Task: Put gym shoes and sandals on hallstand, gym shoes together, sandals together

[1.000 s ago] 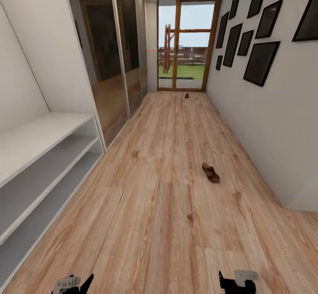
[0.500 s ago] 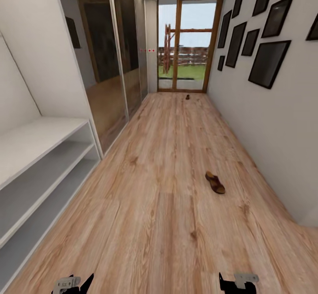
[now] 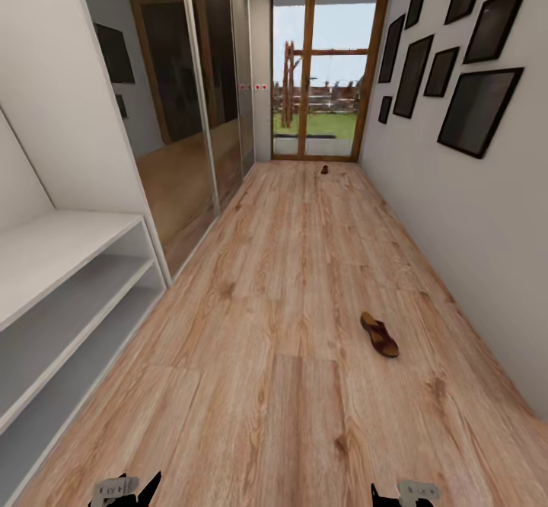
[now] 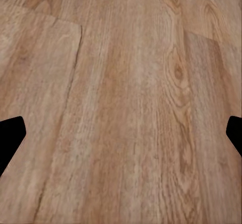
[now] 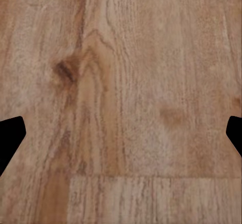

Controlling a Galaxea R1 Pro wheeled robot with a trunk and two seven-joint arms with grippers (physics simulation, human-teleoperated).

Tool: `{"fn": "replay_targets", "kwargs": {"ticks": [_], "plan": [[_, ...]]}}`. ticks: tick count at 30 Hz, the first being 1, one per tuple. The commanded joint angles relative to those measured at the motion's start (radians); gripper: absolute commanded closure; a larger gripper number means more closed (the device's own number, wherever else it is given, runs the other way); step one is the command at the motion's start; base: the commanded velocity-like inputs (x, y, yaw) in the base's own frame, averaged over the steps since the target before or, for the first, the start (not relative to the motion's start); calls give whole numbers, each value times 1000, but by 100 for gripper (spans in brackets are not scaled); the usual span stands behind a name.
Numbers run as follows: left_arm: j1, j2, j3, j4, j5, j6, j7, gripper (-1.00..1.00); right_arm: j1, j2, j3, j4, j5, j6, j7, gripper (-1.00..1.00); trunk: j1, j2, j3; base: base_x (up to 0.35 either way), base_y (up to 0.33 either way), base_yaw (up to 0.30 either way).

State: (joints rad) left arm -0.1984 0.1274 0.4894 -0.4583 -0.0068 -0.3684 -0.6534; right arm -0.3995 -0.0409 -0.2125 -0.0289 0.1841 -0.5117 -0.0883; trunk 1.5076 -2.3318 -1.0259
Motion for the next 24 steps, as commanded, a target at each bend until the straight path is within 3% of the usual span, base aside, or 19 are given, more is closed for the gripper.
{"fn": "replay_targets", "kwargs": {"ticks": [1,24], "plan": [[-1,0,6,1,-1,-1,-8,-100,0,0,-5,1,11,-3,-5,-100,0,0,-1,339,0,0],[-1,-2,5,1,1,-3,-9,-100,8,1,-5,1,11,-2,-5,-100,0,0,-1,339,0,0]]}}
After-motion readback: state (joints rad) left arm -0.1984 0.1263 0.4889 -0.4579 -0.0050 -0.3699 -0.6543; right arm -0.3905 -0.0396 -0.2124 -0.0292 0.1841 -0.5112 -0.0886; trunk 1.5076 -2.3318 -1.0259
